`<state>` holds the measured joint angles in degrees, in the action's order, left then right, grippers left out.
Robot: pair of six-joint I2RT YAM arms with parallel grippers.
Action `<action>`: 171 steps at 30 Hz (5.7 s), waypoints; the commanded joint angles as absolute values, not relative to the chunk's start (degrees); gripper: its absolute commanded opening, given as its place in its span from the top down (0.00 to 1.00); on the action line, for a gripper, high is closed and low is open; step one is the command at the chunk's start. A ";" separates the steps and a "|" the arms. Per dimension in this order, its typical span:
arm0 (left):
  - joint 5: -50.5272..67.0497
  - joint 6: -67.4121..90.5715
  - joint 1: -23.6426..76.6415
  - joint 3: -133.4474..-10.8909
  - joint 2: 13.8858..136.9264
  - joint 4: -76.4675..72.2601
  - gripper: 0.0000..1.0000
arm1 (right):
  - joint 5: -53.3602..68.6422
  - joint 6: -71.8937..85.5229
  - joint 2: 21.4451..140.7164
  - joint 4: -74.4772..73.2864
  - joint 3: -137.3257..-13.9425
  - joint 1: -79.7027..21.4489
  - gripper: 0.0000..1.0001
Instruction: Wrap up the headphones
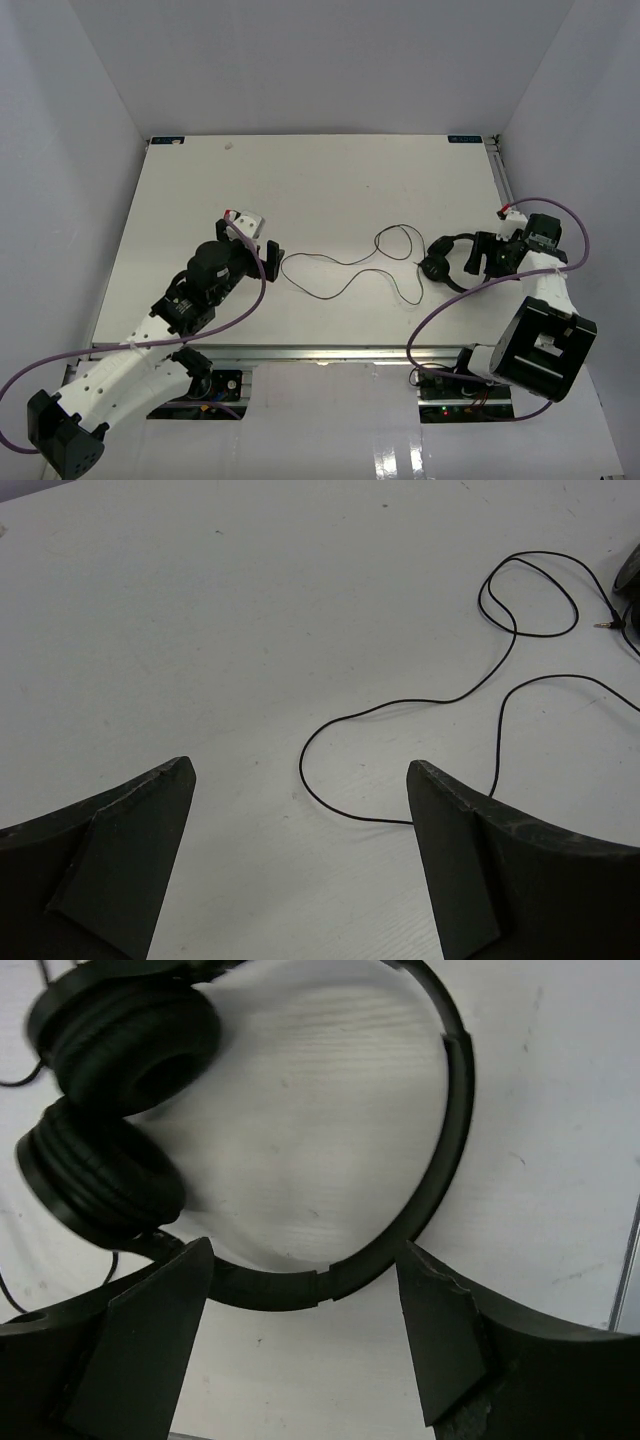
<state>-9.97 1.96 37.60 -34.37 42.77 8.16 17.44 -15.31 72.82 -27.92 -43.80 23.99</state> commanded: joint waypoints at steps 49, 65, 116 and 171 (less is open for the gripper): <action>-5.99 2.02 37.34 -34.63 37.29 7.81 0.02 | 23.12 -14.56 72.90 -21.05 -55.50 12.73 0.92; 41.44 1.36 37.39 -20.17 41.32 -29.04 0.02 | 47.98 -12.07 71.41 -28.85 -70.07 10.95 0.92; 10.86 -6.93 53.96 -25.73 88.22 -58.30 0.57 | 60.24 21.93 66.84 -22.85 -78.84 15.08 0.92; 6.90 -8.54 62.23 -68.13 89.08 6.56 1.00 | -11.50 6.12 54.93 -0.79 -50.40 -2.03 0.92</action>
